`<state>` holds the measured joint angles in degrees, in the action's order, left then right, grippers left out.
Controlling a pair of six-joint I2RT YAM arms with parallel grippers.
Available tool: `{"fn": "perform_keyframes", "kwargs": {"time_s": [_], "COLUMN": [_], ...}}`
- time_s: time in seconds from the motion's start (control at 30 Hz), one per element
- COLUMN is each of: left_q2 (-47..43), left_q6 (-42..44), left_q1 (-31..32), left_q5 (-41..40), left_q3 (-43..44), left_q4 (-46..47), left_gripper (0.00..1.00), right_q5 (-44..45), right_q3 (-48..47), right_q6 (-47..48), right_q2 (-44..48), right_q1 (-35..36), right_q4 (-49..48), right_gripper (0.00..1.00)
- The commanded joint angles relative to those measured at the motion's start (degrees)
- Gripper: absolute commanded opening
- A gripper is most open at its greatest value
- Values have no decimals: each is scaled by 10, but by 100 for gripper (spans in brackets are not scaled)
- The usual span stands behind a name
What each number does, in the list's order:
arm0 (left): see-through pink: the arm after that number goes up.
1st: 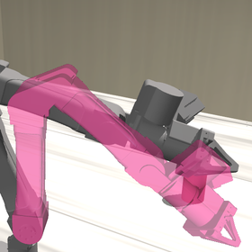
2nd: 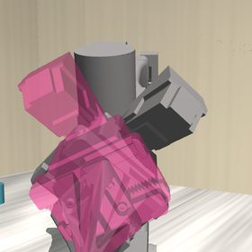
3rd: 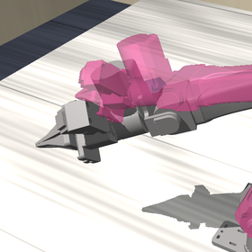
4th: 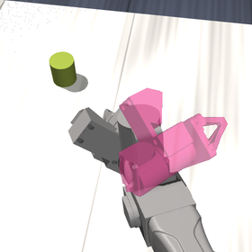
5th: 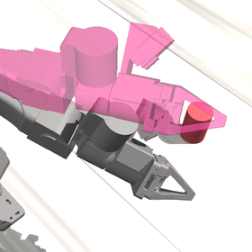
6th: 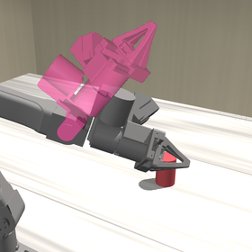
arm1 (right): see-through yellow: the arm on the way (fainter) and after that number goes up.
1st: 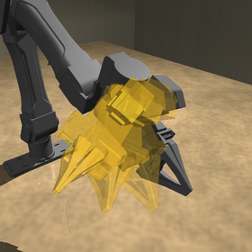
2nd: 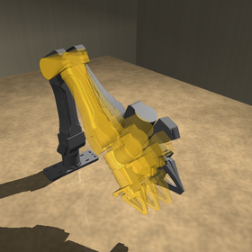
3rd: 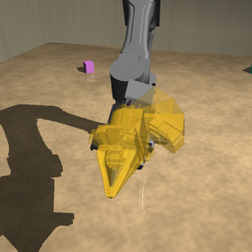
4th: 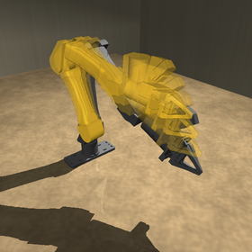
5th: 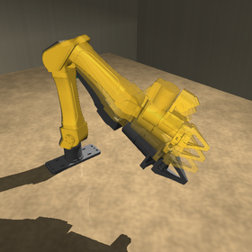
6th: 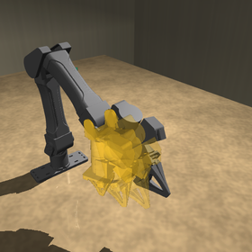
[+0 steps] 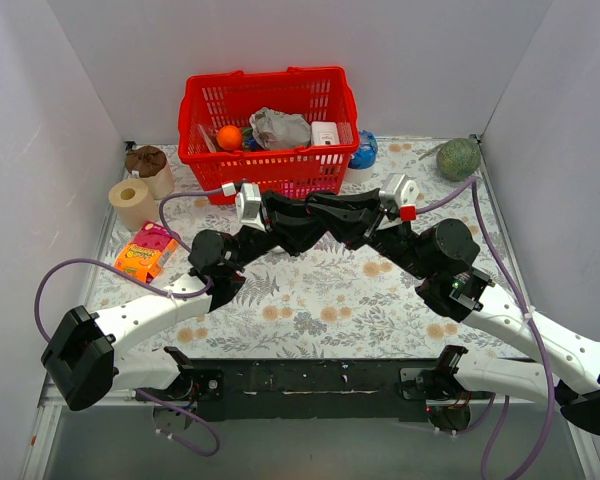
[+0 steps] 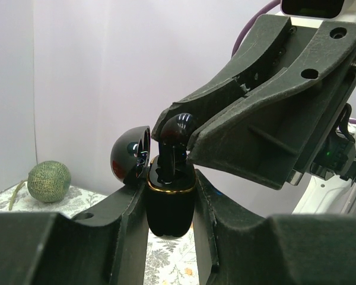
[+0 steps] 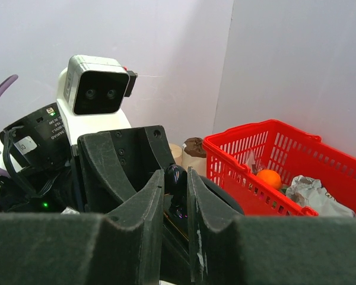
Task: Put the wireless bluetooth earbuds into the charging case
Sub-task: Place the earbud in the charging case, then adjust the earbud with the charging case.
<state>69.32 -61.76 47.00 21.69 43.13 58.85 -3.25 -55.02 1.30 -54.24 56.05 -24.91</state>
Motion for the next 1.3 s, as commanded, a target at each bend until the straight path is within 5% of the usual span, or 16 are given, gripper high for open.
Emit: {"fn": "perform_keyframes", "kwargs": {"time_s": [0.0, 0.33, 0.7, 0.77, 0.97, 1.27], "left_q2": [-26, -29, -31, -33, -36, -41], "left_q6": [-5, -6, 1, 2, 5, 5], "left_q1": [2, 2, 2, 2, 2, 2], "left_q5": [-15, -19, -10, -9, -12, -14], "left_q3": [34, 37, 25, 24, 18, 8], "left_q4": [15, 13, 29, 27, 24, 23], "left_gripper": [0, 0, 0, 0, 0, 0], "right_q5": [12, 27, 75, 86, 105, 119], "right_q3": [-3, -9, -32, -36, -47, -109], "right_q6": [12, 27, 14, 11, -4, -22], "right_q2": [-2, 2, -1, 0, 14, 37], "right_q1": [8, 9, 9, 9, 10, 9], "right_q4": [33, 63, 82, 84, 85, 108], "right_gripper": [1, 1, 45, 64, 89, 94]}}
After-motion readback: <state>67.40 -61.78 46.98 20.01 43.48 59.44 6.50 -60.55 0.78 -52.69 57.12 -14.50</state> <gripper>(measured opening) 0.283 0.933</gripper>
